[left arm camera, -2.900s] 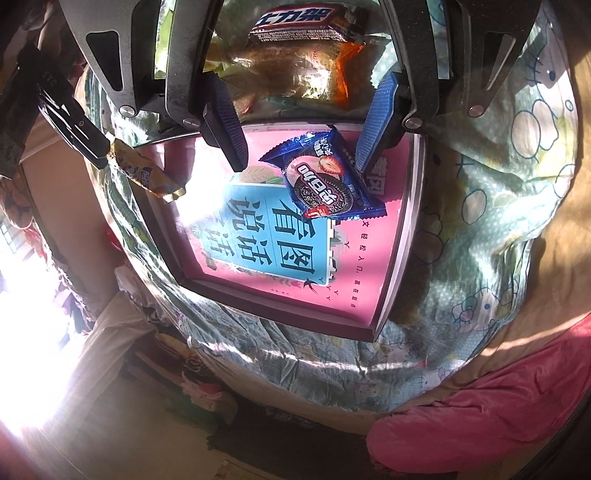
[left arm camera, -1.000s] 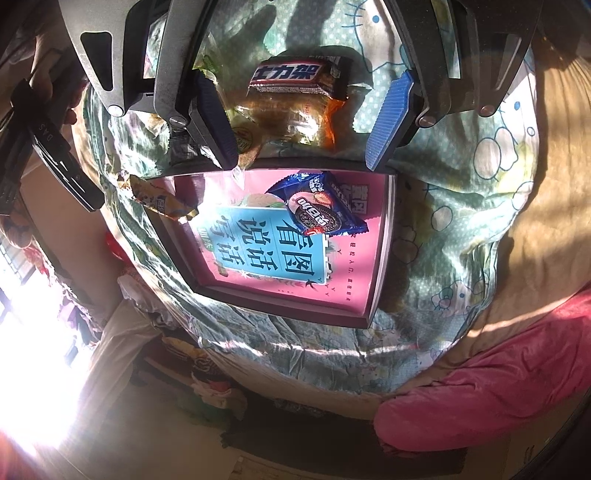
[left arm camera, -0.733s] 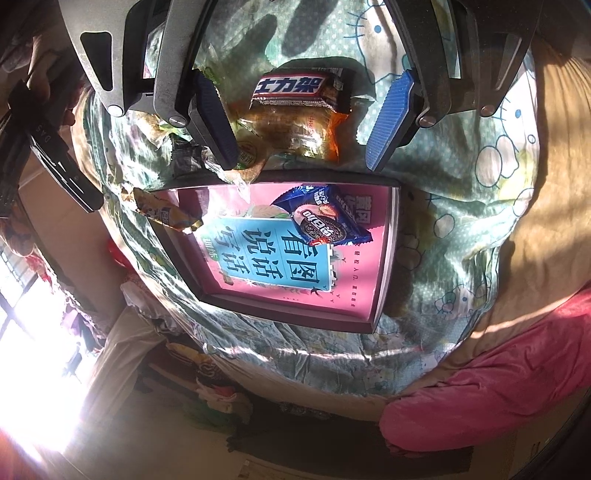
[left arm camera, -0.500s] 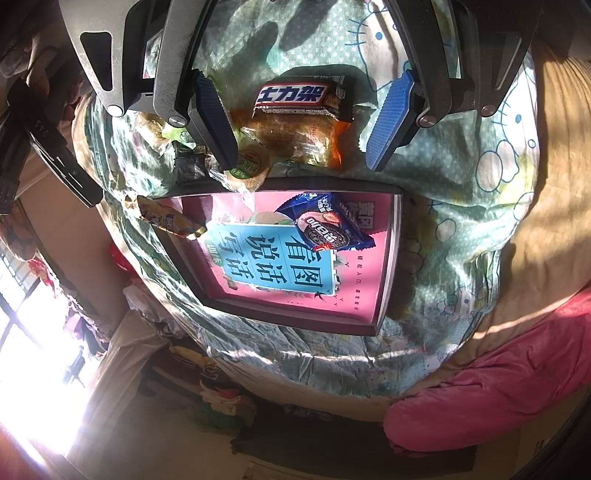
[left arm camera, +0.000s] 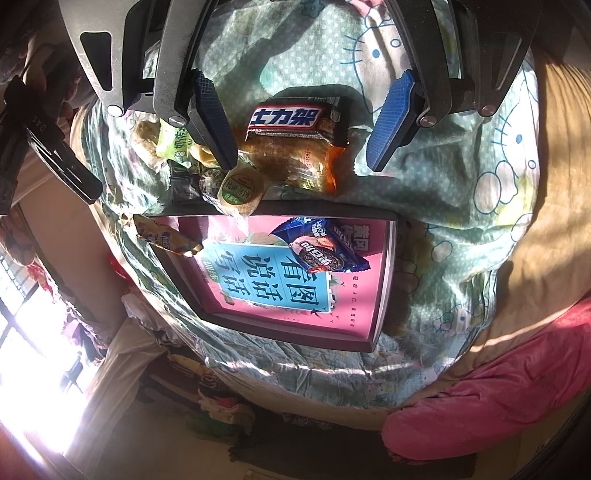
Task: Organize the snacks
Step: 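Withdraw both open grippers from the tray back to the snack pile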
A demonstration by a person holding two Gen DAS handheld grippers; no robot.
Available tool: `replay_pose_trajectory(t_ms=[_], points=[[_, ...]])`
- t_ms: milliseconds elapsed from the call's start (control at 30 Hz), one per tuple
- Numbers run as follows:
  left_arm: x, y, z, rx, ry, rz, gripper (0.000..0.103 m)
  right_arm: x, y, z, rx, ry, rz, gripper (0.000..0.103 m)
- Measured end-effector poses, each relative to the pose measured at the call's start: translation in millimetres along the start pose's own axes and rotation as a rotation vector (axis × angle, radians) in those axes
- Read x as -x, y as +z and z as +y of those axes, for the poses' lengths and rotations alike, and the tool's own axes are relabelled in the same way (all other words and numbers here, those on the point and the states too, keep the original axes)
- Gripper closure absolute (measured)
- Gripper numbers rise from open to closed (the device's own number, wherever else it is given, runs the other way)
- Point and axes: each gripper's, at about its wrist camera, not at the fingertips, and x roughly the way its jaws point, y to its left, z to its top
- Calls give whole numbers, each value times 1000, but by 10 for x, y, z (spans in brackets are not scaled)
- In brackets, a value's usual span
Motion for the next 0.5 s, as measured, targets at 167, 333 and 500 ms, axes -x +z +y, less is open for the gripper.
replay_pose_trajectory(t_ms=[167,333,500], points=[[-24,-57,-13,-2,-5,18,29,-24,-47,55,23,-10,28,34],[-64,-116,-47,-16,0,42,29,-40,-81,73,28,-17,46,34],[-90,-148,-65,-18,5,53,29,-41,-120,87,34,-20,60,34]])
